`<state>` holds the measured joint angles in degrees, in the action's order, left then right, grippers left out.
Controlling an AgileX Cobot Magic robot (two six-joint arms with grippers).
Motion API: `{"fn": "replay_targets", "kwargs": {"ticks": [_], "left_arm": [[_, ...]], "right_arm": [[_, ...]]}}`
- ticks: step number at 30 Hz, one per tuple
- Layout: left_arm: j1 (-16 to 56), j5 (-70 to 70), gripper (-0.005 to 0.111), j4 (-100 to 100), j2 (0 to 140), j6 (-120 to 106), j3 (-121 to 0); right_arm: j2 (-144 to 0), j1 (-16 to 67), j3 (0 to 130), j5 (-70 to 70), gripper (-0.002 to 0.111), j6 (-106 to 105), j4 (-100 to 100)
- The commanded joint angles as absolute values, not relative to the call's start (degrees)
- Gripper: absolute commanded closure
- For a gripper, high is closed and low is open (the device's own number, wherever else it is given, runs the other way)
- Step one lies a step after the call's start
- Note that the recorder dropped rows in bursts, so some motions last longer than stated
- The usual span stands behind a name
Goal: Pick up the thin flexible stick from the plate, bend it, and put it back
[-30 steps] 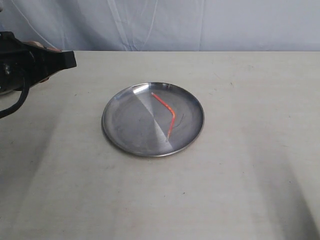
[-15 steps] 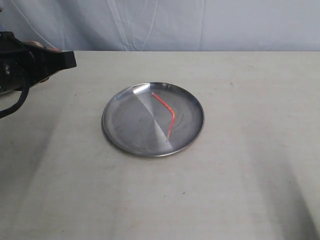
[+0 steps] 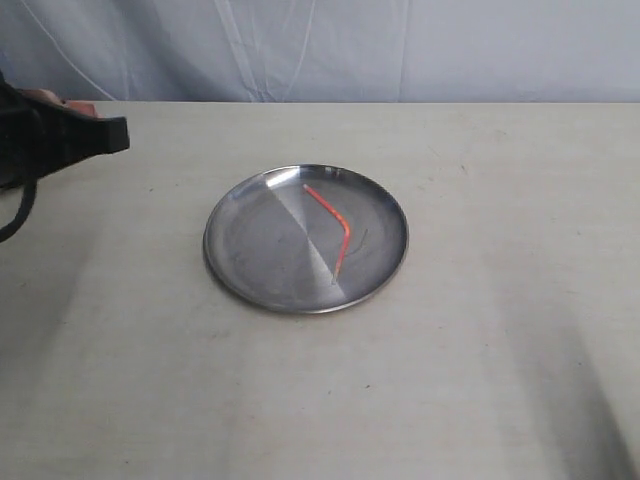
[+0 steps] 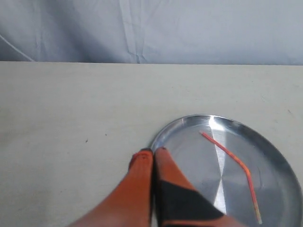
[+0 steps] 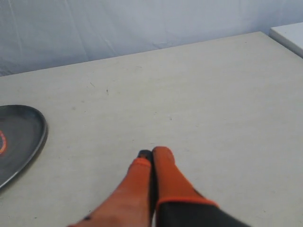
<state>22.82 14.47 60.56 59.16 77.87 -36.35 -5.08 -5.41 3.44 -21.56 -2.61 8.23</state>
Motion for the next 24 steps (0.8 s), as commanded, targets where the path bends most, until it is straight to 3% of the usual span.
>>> {"fn": "replay_targets", "kwargs": {"ticks": [1, 7, 10, 16, 24], "left_arm": [[23.01, 17.66, 0.107, 53.54, 47.49, 71.90, -31.29], [22.64, 22.18, 0.107, 37.17, 30.06, 44.13, -24.74], [18.67, 19.66, 0.107, 24.10, 23.02, 20.12, -20.87], [7.74, 13.43, 0.107, 15.29, 10.62, 16.58, -10.60], [5.74, 13.40, 0.107, 6.20, 2.48, 9.58, -3.38]], "right_arm": [[-4.78, -5.59, 3.18, -20.86, 0.109, -2.76, 8.27], [-4.78, -5.59, 3.18, -20.86, 0.109, -2.76, 8.27], [-4.78, -5.59, 3.18, -20.86, 0.109, -2.76, 8.27], [-4.78, -5.59, 3.18, -20.69, 0.109, -2.76, 8.26], [-4.78, -5.59, 3.18, -20.69, 0.109, -2.76, 8.26]]}}
